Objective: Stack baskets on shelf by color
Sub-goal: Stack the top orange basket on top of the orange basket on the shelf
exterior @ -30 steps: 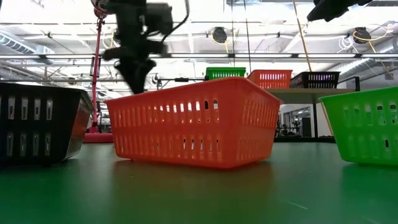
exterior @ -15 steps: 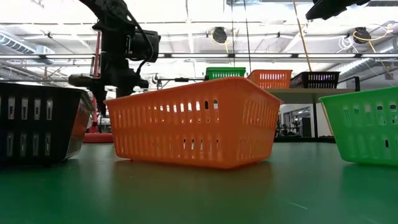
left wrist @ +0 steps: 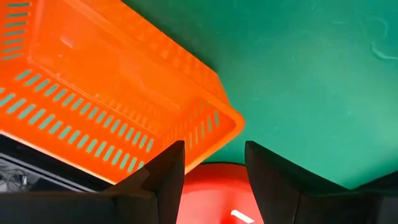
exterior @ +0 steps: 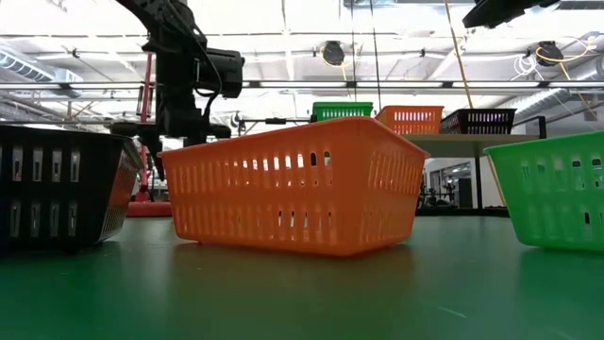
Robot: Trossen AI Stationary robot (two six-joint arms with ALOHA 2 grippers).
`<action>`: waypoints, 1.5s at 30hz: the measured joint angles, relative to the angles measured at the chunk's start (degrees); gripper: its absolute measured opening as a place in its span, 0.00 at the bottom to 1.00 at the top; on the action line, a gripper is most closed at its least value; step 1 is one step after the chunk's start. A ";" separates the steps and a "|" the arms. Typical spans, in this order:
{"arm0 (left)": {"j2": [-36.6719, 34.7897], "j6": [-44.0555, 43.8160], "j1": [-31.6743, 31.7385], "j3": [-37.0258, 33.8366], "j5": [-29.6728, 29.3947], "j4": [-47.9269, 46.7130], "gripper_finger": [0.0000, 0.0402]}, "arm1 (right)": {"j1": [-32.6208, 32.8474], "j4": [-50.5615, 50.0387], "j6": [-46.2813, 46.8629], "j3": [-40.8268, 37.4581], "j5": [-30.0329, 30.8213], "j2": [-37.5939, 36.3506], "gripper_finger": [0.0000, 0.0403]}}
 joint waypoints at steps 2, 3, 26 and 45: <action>0.02 0.52 0.04 0.00 0.03 -0.03 0.42 | 0.00 0.00 0.00 0.00 0.00 0.00 0.26; 0.02 0.52 0.09 0.00 0.07 -0.07 0.42 | 0.00 0.02 0.01 0.00 0.00 0.00 0.26; -0.44 -17.62 -3.28 -2.75 -0.91 6.15 0.07 | -0.02 6.95 -1.23 0.02 4.46 1.02 0.26; 0.11 -68.63 -22.83 2.32 6.25 24.39 0.02 | -11.41 42.60 -8.39 4.67 -1.18 37.59 0.27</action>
